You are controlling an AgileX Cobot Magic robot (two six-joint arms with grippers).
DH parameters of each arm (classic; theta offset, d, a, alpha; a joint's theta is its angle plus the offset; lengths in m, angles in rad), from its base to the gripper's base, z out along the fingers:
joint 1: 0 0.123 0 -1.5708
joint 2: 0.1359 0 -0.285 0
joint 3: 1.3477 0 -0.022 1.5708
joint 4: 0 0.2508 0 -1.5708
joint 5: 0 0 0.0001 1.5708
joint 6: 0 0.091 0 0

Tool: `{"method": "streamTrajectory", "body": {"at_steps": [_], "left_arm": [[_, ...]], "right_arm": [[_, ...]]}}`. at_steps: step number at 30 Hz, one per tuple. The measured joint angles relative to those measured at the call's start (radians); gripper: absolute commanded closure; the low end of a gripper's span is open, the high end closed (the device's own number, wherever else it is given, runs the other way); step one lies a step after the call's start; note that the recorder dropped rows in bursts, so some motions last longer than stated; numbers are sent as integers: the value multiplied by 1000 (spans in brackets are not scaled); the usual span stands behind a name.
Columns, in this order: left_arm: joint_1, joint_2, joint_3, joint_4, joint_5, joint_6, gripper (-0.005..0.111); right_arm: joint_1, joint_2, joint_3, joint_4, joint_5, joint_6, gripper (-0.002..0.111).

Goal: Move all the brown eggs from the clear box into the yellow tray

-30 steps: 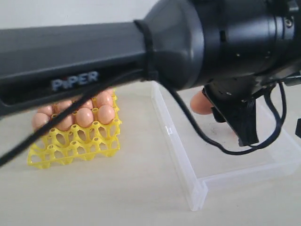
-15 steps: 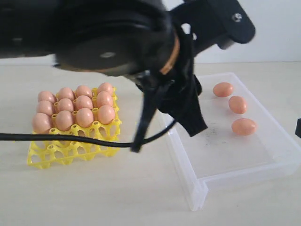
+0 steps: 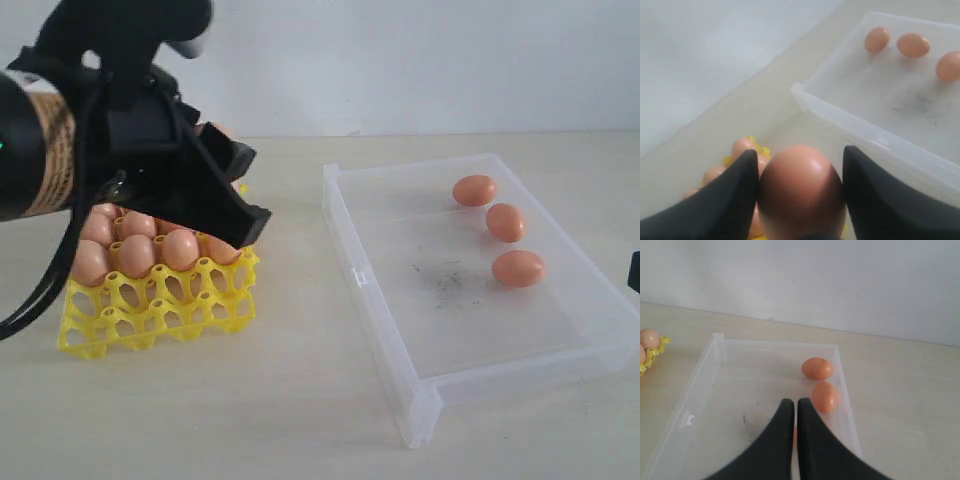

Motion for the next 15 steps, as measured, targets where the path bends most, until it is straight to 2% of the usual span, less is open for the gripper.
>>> {"method": "streamTrajectory", "body": {"at_steps": [7,9,15], "left_arm": [[103,-39,241,498,-6,-672,103],[128,-39,288,549,15,-774,103],[184,-39,381,582,126,-934,103]], "right_arm": [[0,0,0,0,0,2,109],[0,0,0,0,0,2,109],[0,0,0,0,0,2,109]]}}
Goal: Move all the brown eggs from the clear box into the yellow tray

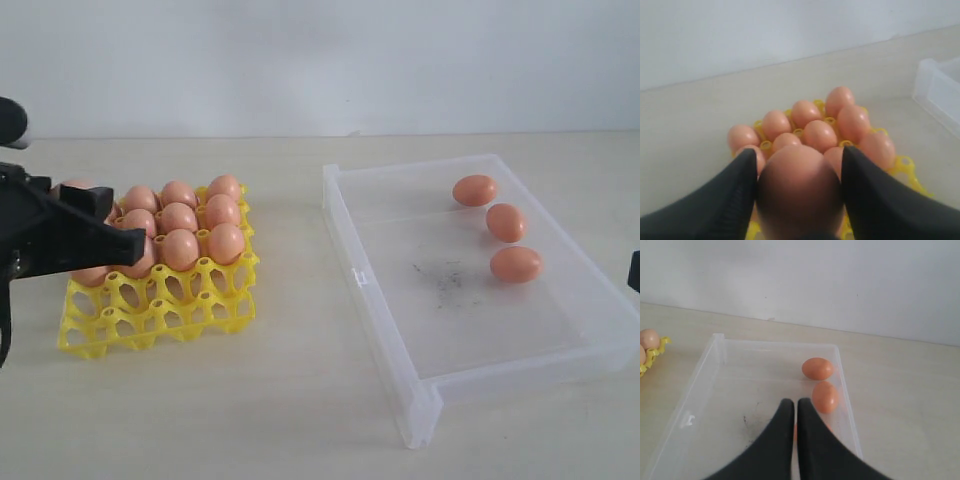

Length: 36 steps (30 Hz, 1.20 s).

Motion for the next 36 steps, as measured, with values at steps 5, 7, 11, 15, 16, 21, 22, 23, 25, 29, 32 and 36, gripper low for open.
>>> {"method": "streamTrajectory", "body": {"at_steps": [5,7,11,15,16,21,22,23,25,29,32,36], "left_arm": [[22,0,24,4,44,-52,103],[34,0,26,4,37,-61,103],[43,0,26,4,-33,-25,103],[46,0,7,6,-233,261,103],[46,0,-3,6,-303,338,103],[46,0,-51,-26,-473,516,103],[46,0,-54,-46,-495,546,103],[48,0,-56,-71,-522,578,103],[50,0,-56,-115,-582,631,103],[55,0,-56,-105,-726,666,103],[55,0,-56,-47,-796,665,103],[55,0,-60,2,-825,596,103]], "right_arm": [[0,0,0,0,0,0,109],[0,0,0,0,0,0,109],[0,0,0,0,0,4,109],[0,0,0,0,0,4,109],[0,0,0,0,0,4,109],[0,0,0,0,0,4,109],[0,0,0,0,0,4,109],[0,0,0,0,0,4,109],[0,0,0,0,0,4,109],[0,0,0,0,0,4,109],[0,0,0,0,0,4,109],[0,0,0,0,0,6,109]]}}
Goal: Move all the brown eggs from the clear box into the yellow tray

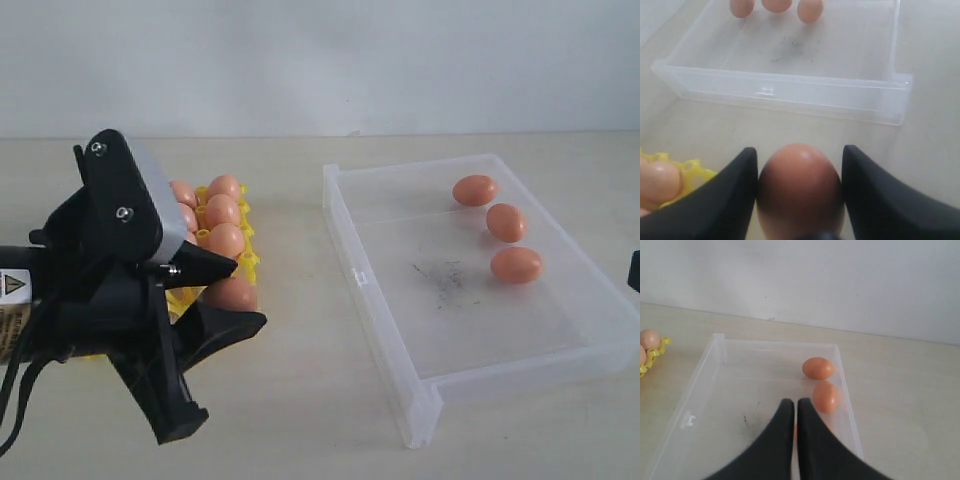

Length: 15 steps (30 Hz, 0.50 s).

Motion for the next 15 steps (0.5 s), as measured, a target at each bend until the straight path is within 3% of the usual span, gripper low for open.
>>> {"method": "streamTrajectory", "body": {"at_steps": [7,10,13,14,15], "left_arm": [[45,0,-13,14,14,-403,103],[64,2,-41,14,-46,-508,103],[73,2,-110,15,-213,-439,103],[73,2,-172,14,-403,-335,103],[73,2,-203,13,-507,-276,103]], "right_arm": [[0,0,0,0,2,0,109],[0,0,0,0,2,0,109],[0,0,0,0,2,0,109],[0,0,0,0,2,0,109],[0,0,0,0,2,0,109]]}}
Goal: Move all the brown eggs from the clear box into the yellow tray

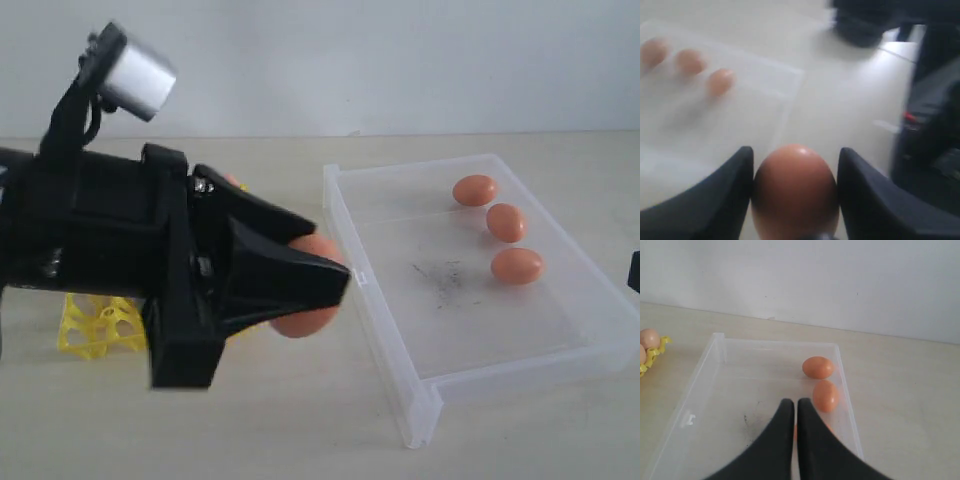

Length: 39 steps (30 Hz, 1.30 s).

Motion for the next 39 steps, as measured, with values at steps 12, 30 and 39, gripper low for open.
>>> {"method": "streamTrajectory", "body": {"at_steps": [12,30,39], "left_arm": [[91,136,-135,9,-571,-265,103],[91,112,-135,15,697,116,103],[94,110,-139,-488,1435,867,103]], "right_arm": [[0,0,0,0,1,0,109],[0,0,0,0,1,0,109],[0,0,0,0,1,0,109]]}}
